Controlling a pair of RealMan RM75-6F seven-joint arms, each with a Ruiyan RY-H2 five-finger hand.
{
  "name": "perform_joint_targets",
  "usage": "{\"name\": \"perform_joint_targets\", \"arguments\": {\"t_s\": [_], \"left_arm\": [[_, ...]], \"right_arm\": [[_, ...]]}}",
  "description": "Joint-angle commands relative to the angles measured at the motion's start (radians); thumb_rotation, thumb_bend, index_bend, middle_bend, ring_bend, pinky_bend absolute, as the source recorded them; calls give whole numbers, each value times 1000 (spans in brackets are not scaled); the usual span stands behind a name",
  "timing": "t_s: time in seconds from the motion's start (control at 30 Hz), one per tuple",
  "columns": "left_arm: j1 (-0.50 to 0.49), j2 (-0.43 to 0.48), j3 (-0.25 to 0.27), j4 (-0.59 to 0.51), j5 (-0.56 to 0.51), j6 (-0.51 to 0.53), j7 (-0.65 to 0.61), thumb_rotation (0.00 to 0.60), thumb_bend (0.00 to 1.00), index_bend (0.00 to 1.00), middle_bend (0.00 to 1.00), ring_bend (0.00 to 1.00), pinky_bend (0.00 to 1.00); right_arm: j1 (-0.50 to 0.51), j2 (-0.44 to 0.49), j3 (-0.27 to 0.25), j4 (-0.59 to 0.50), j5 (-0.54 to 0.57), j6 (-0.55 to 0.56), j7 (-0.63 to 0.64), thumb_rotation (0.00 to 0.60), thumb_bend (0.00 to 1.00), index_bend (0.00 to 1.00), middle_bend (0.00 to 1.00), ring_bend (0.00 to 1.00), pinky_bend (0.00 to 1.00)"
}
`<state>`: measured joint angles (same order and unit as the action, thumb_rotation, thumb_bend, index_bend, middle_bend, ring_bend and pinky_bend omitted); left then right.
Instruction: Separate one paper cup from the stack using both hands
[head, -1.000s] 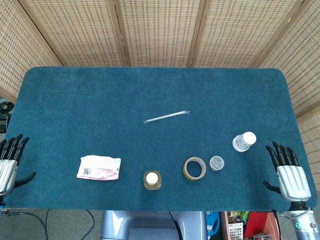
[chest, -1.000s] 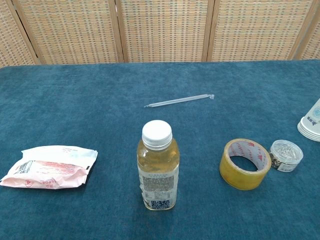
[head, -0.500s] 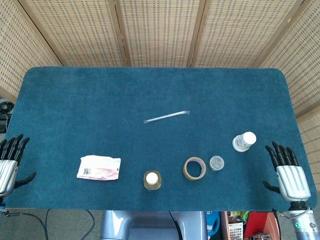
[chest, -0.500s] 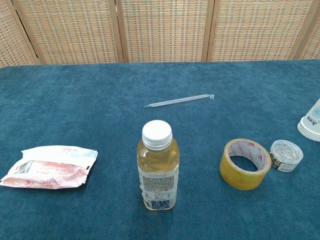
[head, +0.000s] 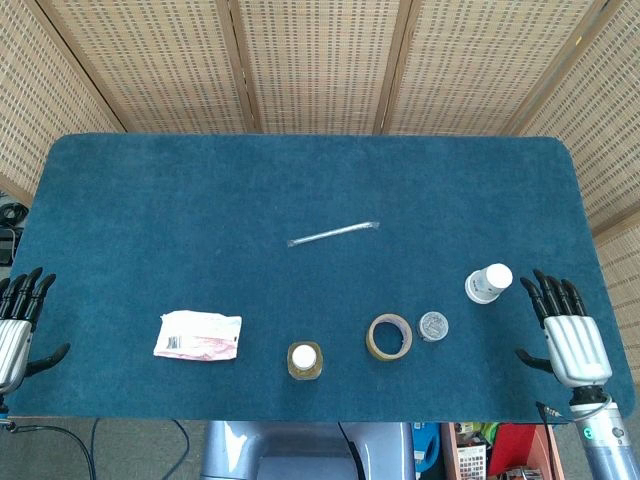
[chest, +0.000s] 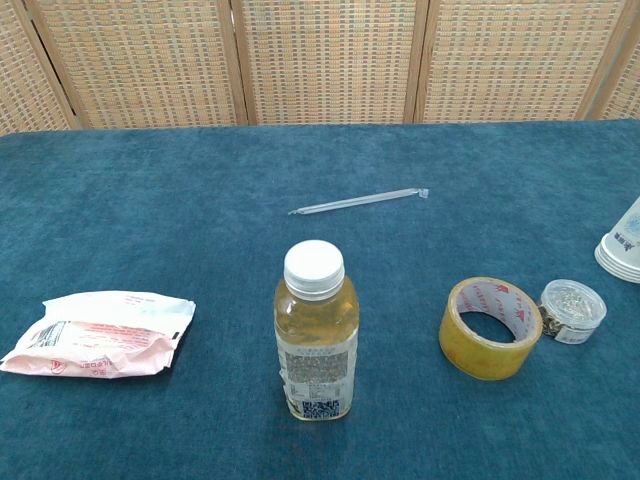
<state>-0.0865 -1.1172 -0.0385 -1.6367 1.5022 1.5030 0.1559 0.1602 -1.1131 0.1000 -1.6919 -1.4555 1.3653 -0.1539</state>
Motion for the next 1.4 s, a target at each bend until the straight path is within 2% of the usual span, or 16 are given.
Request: {"name": "perform_joint_targets", "arguments": {"t_s": [0.03, 0.33, 0.53, 0.87, 1.13, 1.4], "left_arm": [[-1, -2, 0, 1, -1, -3, 5, 600, 203, 0, 0, 0, 0], [-7, -12, 5, 3, 3, -14, 23, 600, 203, 0, 0, 0, 0], [-8, -15, 2, 9, -5, -17, 26, 600, 203, 0, 0, 0, 0], [-10, -25, 3, 13, -4, -19, 41, 600, 203, 0, 0, 0, 0], [-13, -33, 5, 15, -6, -25, 59, 600, 203, 0, 0, 0, 0], [-16, -38, 5, 13, -10, -30, 79, 600, 203, 0, 0, 0, 0]], "right_arm": [[55, 36, 39, -44, 61, -76, -39, 600, 88, 161, 42, 0, 139], [173, 48, 92, -91, 230, -240, -165, 600, 111, 237, 115, 0, 194], [270, 9, 109, -55, 415, -359, -270, 600, 124, 272, 158, 0, 217], [356, -55, 113, 30, 557, -408, -314, 600, 127, 291, 176, 1, 243], [405, -74, 95, 79, 649, -429, -364, 600, 130, 291, 177, 3, 250], [433, -98, 76, 144, 704, -456, -359, 600, 156, 305, 186, 7, 265]]}}
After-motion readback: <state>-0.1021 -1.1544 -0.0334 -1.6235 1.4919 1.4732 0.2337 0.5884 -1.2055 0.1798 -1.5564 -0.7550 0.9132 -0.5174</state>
